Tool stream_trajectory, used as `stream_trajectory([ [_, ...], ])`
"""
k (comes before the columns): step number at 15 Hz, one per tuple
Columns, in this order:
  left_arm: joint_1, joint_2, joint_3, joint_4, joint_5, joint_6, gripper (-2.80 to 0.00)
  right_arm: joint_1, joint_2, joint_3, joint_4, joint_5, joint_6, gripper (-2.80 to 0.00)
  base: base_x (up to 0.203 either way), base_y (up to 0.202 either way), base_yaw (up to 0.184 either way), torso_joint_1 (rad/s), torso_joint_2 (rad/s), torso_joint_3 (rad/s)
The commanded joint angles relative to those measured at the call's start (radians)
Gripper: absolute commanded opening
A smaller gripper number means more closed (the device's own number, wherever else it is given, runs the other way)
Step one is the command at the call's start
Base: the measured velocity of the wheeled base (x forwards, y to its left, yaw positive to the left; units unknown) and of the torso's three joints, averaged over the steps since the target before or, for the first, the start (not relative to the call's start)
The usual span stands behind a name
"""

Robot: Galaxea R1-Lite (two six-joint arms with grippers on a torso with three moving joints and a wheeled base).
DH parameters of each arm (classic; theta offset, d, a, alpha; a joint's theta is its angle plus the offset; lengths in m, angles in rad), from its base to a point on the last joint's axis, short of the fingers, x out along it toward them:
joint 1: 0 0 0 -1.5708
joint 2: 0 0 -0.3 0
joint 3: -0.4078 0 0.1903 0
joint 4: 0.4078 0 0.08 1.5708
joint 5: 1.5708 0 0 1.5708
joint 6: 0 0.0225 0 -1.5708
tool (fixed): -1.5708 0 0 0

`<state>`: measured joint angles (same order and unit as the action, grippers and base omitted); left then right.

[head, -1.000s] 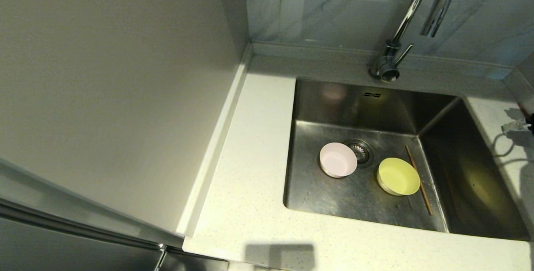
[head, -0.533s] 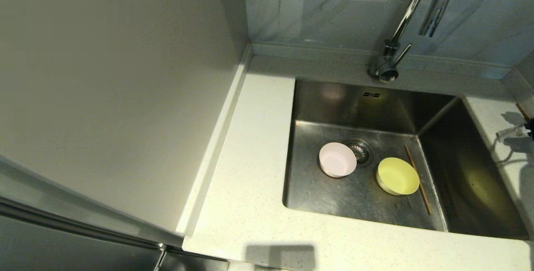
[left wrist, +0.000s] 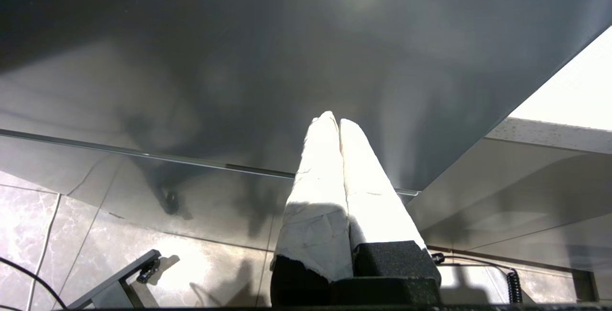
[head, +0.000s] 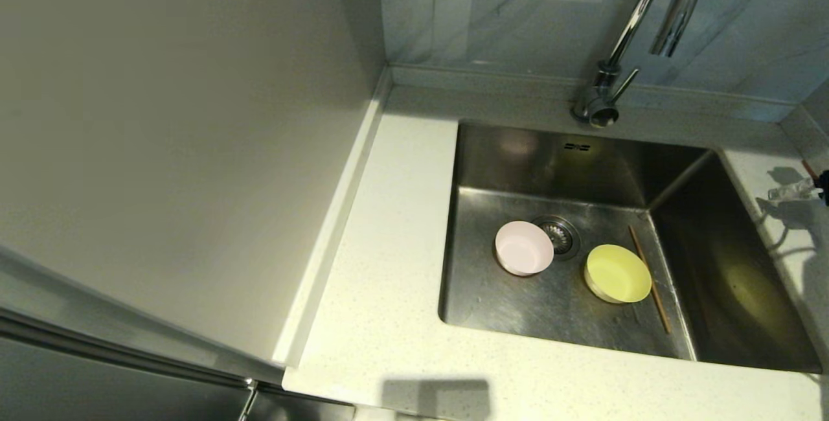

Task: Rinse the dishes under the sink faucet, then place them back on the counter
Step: Turn on the faucet

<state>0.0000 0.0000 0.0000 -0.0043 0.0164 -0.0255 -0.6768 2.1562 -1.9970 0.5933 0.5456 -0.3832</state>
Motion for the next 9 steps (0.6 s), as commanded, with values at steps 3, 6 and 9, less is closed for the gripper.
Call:
stream_trajectory([
  [3,0.000,-0.003,0.000,0.000,0.000,-0.001,-2.80,0.000,0.014,0.000,-0.137,-0.075,0.000,0.00,0.000,0.000,0.000,0.000,0.00,0.000],
  [6,0.000,-0.003,0.000,0.000,0.000,-0.001,-2.80,0.000,0.041,0.000,-0.168,-0.138,0.000,0.00,0.000,0.000,0.000,0.000,0.00,0.000],
  [9,0.000,-0.003,0.000,0.000,0.000,-0.001,-2.80,-0.003,0.057,0.000,-0.169,-0.153,0.001,0.00,0.000,0.000,0.000,0.000,0.00,0.000],
])
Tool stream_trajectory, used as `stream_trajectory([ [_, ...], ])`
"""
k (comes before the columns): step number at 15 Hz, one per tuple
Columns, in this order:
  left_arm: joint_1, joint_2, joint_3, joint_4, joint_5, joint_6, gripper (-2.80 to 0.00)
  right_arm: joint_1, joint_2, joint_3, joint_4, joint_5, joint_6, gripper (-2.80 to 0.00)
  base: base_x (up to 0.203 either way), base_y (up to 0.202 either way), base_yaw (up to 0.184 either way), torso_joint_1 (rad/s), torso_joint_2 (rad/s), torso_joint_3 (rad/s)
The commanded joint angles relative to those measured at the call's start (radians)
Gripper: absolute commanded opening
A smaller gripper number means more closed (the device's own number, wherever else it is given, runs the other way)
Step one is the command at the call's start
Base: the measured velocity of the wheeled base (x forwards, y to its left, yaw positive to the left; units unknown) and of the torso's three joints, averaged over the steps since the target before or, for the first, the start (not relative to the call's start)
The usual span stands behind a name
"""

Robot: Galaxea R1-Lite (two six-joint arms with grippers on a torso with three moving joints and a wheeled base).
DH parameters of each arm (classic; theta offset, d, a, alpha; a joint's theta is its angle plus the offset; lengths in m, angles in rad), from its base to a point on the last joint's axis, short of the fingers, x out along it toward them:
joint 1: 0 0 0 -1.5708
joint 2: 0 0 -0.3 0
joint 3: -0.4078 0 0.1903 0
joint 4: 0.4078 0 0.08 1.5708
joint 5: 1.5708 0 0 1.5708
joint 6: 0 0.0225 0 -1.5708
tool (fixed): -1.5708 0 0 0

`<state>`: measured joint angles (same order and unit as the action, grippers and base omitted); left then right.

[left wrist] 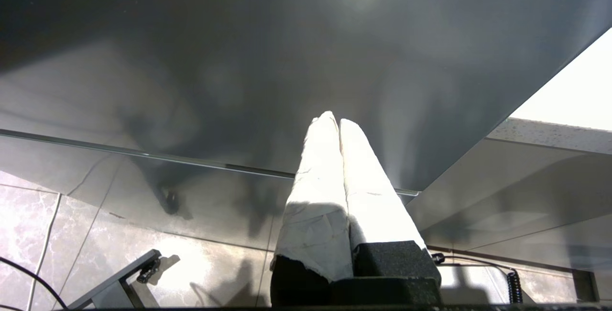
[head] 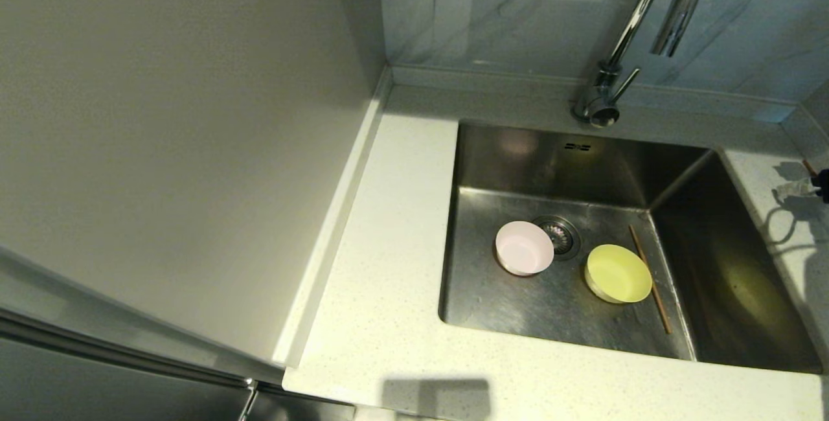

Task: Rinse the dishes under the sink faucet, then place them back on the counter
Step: Turn on the faucet

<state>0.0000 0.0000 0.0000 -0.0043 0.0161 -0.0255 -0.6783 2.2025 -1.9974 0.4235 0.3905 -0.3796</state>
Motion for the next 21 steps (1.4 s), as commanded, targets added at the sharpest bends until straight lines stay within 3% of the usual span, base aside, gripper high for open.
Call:
stream_trajectory([
  [1,0.000,-0.003,0.000,0.000,0.001,-0.001,-2.80,-0.002,0.016,0.000,0.001,0.002,-0.002,0.00,0.000,0.000,0.000,0.000,0.00,0.000],
  [10,0.000,-0.003,0.000,0.000,0.001,-0.001,-2.80,-0.012,0.012,0.002,0.055,0.019,0.001,0.00,0.000,0.000,0.000,0.000,0.00,0.000],
  [16,0.000,-0.003,0.000,0.000,0.001,-0.001,-2.80,-0.013,-0.011,0.002,0.243,0.140,-0.004,0.00,0.000,0.000,0.000,0.000,0.00,0.000],
  [21,0.000,-0.003,0.000,0.000,0.001,-0.001,-2.80,-0.018,-0.035,0.000,0.199,0.173,-0.004,0.00,0.000,0.000,0.000,0.000,0.00,0.000],
])
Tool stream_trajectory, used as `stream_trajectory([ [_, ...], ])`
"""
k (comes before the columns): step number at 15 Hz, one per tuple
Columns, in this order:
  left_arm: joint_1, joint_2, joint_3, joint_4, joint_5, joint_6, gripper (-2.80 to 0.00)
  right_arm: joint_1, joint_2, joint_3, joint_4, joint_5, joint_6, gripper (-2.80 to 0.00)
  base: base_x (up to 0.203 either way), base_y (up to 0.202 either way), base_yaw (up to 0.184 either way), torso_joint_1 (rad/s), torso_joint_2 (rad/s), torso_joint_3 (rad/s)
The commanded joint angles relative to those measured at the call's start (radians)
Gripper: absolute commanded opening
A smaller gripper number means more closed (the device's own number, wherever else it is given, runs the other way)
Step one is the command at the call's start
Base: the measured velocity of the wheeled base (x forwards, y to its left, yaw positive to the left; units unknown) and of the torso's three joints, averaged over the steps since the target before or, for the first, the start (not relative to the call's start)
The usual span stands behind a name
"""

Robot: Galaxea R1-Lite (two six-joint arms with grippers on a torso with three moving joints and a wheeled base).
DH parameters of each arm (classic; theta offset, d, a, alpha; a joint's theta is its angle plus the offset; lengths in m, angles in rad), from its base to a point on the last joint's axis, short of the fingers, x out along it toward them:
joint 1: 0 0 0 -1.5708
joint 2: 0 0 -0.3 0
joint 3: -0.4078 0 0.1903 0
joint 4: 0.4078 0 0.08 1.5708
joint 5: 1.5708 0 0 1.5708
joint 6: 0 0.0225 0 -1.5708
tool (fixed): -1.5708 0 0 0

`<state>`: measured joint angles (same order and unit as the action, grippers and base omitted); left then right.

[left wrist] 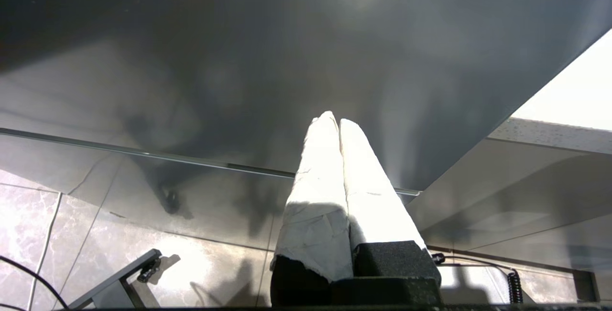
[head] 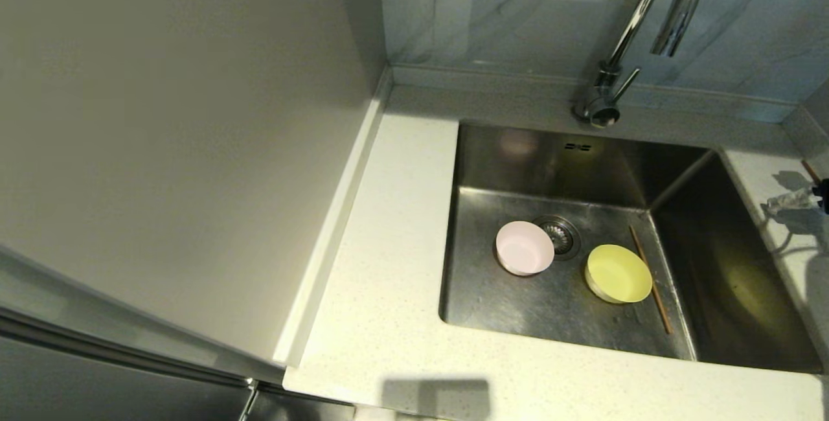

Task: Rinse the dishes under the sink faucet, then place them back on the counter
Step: Turn on the faucet

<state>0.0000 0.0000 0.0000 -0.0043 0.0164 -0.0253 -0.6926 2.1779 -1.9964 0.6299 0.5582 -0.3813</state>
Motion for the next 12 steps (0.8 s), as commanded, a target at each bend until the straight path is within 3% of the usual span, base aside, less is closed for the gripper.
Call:
stream_trajectory([
  [1,0.000,-0.003,0.000,0.000,0.000,-0.001,-2.80,-0.004,-0.013,-0.001,-0.026,0.019,-0.002,0.00,0.000,0.000,0.000,0.000,0.00,0.000],
  [6,0.000,-0.003,0.000,0.000,0.000,-0.001,-2.80,-0.004,-0.006,0.001,-0.166,0.009,-0.001,0.00,0.000,0.000,0.000,0.000,0.00,0.000],
  [12,0.000,-0.003,0.000,0.000,0.000,-0.001,-2.80,-0.020,0.027,-0.001,-0.180,-0.044,-0.004,0.00,0.000,0.000,0.000,0.000,0.00,0.000],
])
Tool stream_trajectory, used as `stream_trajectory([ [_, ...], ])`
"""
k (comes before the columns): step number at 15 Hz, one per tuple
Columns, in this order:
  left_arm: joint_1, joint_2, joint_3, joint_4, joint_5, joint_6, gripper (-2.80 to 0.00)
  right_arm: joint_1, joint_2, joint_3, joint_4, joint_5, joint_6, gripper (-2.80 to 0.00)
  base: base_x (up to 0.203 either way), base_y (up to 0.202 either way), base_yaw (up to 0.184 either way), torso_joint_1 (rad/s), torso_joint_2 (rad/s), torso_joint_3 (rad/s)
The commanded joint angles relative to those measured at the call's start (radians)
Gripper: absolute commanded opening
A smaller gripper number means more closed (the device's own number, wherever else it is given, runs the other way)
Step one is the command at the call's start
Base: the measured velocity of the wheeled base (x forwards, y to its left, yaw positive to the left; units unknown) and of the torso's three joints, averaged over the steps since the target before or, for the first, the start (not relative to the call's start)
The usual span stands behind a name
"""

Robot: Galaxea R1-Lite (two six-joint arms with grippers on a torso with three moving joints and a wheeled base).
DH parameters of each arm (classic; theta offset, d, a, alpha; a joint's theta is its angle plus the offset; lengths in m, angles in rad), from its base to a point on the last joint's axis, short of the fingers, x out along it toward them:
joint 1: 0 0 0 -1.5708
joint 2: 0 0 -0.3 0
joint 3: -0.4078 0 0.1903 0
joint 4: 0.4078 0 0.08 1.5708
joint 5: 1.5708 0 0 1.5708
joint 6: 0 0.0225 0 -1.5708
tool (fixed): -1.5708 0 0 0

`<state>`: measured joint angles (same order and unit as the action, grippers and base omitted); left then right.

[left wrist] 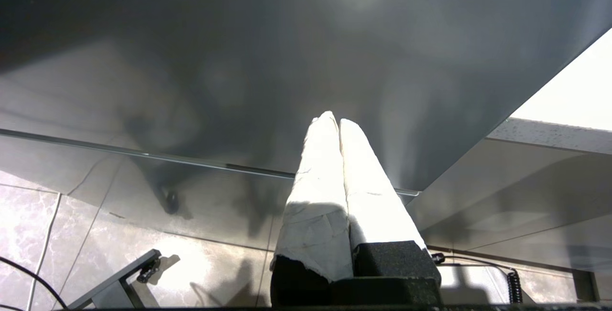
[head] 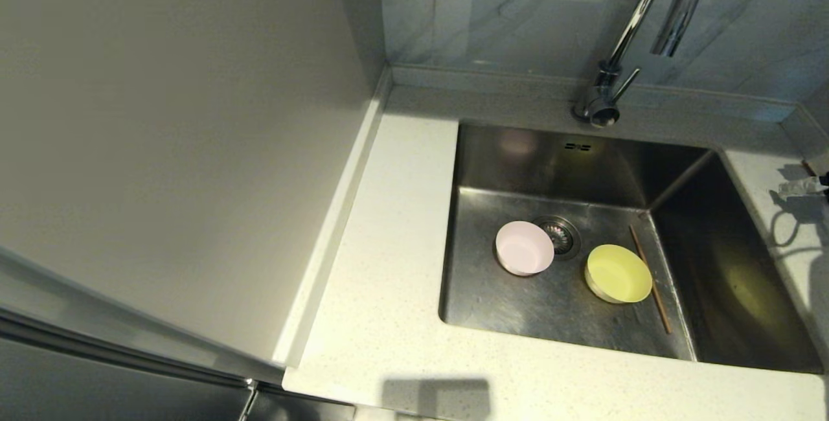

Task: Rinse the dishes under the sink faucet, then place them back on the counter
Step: Turn on the faucet

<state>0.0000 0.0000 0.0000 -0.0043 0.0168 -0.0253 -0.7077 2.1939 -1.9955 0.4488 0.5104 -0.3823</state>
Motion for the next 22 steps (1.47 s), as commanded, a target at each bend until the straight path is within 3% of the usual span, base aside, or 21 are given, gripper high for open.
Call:
stream_trajectory([
  [1,0.000,-0.003,0.000,0.000,0.000,-0.001,-2.80,-0.012,0.014,-0.001,-0.008,0.003,-0.003,0.00,0.000,0.000,0.000,0.000,0.00,0.000],
  [6,0.000,-0.003,0.000,0.000,0.000,-0.001,-2.80,-0.033,0.037,-0.001,-0.073,0.003,-0.003,0.00,0.000,0.000,0.000,0.000,0.00,0.000],
  [14,0.000,-0.003,0.000,0.000,0.000,-0.001,-2.80,-0.044,0.053,0.018,-0.053,0.008,-0.003,0.00,0.000,0.000,0.000,0.000,0.00,0.000],
  [22,0.000,-0.003,0.000,0.000,0.000,-0.001,-2.80,-0.035,0.052,0.036,0.021,0.033,-0.069,0.00,0.000,0.000,0.000,0.000,0.00,0.000],
])
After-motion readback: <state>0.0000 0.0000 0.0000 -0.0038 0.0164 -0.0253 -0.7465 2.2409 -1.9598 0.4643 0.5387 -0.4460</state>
